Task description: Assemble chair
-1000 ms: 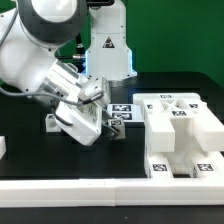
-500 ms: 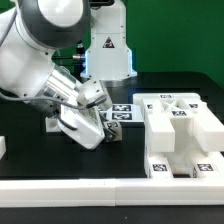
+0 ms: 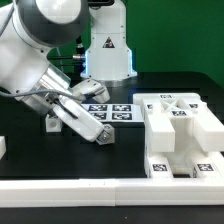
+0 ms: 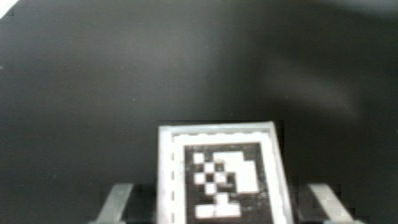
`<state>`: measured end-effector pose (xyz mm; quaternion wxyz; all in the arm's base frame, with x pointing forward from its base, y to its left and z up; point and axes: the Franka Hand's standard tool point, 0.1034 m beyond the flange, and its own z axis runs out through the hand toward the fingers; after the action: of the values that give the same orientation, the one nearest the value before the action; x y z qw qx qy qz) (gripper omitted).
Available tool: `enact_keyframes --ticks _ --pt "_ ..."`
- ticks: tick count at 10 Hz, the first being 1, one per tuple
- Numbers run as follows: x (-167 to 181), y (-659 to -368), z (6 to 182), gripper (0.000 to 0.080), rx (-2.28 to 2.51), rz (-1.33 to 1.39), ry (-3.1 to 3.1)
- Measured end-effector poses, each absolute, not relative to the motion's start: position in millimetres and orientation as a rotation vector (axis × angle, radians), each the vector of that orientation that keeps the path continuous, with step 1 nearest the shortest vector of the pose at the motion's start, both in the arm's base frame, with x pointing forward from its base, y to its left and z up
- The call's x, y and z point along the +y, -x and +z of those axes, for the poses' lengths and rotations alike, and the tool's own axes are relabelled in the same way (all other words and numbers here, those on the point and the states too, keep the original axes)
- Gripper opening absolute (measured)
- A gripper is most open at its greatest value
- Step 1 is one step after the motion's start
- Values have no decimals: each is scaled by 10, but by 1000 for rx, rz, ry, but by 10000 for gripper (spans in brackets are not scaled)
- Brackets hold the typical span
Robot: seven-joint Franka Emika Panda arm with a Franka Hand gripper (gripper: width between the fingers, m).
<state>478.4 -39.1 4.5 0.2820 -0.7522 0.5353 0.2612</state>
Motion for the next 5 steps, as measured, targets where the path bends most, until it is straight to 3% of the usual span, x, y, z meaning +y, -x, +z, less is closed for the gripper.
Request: enact_keyframes --ticks 2,3,4,5 --pt "-391 -4781 42 284 1434 700 2015" --pt "-392 -4781 41 475 1434 700 2014" --pt "-392 -4780 41 609 1434 701 2014" --pt "-391 -4780 41 609 1434 701 2014"
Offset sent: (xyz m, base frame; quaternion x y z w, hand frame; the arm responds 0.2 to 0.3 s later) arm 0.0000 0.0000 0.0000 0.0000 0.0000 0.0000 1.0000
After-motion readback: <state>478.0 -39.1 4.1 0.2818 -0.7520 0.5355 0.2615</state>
